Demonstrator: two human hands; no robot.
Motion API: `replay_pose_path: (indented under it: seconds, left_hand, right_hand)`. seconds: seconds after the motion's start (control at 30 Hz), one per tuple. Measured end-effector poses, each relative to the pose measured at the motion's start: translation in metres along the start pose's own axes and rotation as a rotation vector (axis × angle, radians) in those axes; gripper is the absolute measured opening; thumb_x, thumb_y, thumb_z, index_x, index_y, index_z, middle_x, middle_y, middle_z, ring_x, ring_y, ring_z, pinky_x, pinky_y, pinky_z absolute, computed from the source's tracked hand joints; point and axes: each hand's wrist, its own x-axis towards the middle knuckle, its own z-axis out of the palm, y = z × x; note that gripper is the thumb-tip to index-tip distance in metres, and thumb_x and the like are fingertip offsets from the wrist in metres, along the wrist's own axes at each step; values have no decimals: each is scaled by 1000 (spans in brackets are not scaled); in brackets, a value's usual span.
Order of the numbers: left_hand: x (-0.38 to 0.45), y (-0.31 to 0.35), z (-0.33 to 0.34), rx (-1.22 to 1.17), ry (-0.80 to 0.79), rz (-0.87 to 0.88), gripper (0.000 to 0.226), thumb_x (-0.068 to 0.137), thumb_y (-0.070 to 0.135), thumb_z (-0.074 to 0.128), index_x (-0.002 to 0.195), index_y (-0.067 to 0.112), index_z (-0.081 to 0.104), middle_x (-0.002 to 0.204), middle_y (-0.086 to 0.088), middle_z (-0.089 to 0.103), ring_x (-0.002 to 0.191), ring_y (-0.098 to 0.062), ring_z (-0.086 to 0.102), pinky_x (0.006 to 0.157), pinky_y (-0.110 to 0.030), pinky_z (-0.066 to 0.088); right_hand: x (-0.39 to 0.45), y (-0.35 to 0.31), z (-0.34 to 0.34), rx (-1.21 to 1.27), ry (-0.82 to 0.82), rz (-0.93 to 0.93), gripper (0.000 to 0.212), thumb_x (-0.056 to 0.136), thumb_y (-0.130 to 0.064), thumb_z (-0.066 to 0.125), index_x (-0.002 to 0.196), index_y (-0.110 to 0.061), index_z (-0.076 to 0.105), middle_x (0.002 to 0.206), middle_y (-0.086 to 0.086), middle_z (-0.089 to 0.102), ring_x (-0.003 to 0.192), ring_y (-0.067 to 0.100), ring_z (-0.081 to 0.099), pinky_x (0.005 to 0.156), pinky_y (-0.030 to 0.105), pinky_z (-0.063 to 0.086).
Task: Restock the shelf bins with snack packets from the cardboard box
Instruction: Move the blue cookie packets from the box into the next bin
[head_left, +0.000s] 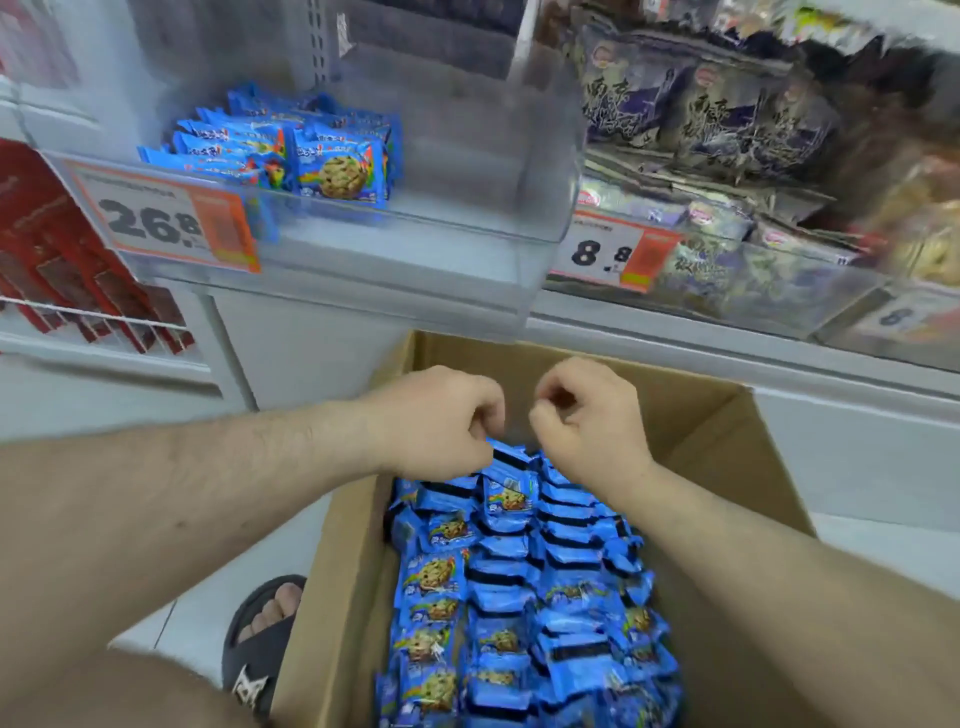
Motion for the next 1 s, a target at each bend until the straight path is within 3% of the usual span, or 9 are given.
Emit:
replay_pose_path:
  seconds: [0.1, 0.23, 0.4, 0.47, 0.6, 0.7, 0.83, 0.93, 1.0]
  left_hand:
    - [7, 1, 14, 26, -132, -1, 19, 82, 18, 55, 97, 29, 61, 80, 14, 62, 72, 2, 53, 65, -15, 44]
    - [18, 3, 24, 45, -315, -29, 22, 88, 21, 54, 108, 26, 61, 94, 13, 63, 76, 0, 53, 63, -12, 41]
    - [25, 0, 33, 3, -377, -87, 18, 89, 19, 54, 103, 30, 59, 100, 13, 63, 67, 4, 52, 55, -7, 38]
    - [25, 0, 35, -16, -392, -103, 16, 90, 20, 55, 100, 32, 58, 100, 13, 64, 69, 3, 54, 58, -7, 41]
    - [20, 0, 41, -112, -428, -195, 16, 90, 20, 56, 103, 30, 58, 104, 6, 68, 89, -16, 65, 79, -32, 54]
    - [18, 1, 43, -286, -418, -321, 18, 91, 21, 57, 109, 24, 57, 108, -14, 68, 81, -25, 62, 74, -33, 55]
    - [16, 6, 42, -603, -339, -584, 46, 96, 42, 53, 133, 18, 39, 121, -9, 52, 95, -24, 63, 76, -40, 60]
    - [15, 10, 46, -899, -285, -703, 61, 92, 55, 53, 141, 25, 33, 134, -16, 47, 96, -33, 64, 73, -44, 58]
    - [14, 14, 49, -1035, -257, -702, 44, 94, 48, 55, 127, 19, 50, 122, -14, 59, 94, -32, 67, 79, -47, 58]
  right_hand:
    - [-55, 67, 25, -196, -447, 333, 7, 79, -15, 56, 74, -14, 61, 73, 0, 61, 70, 19, 54, 68, 38, 50]
    - [-120, 119, 44, -408, -1059, 403, 12, 91, -22, 52, 99, -17, 59, 95, 6, 59, 89, 29, 59, 74, 40, 51]
    - [-159, 144, 58, -607, -1129, 519, 60, 89, -33, 64, 142, -18, 40, 139, 9, 44, 123, 30, 46, 102, 43, 42]
    - [-165, 147, 60, -660, -1114, 522, 64, 90, -32, 63, 145, -18, 35, 143, 9, 41, 129, 30, 40, 108, 44, 35]
    - [-171, 142, 55, -750, -1164, 384, 48, 91, -26, 59, 135, -20, 42, 129, 6, 52, 124, 29, 42, 107, 43, 29]
    - [-157, 131, 45, -645, -969, 323, 29, 85, -28, 59, 113, -22, 53, 108, 0, 52, 107, 25, 46, 94, 37, 32]
    - [-123, 97, 33, -304, -411, 120, 23, 64, -17, 67, 80, -17, 50, 78, 0, 47, 71, 24, 46, 63, 32, 32]
    - [-89, 52, 28, -114, -130, -46, 25, 65, -17, 59, 86, -17, 44, 79, 5, 52, 71, 26, 47, 62, 33, 37]
    - [-72, 30, 29, -30, -32, -127, 27, 65, -15, 57, 90, -16, 45, 83, 9, 55, 76, 28, 50, 68, 33, 40]
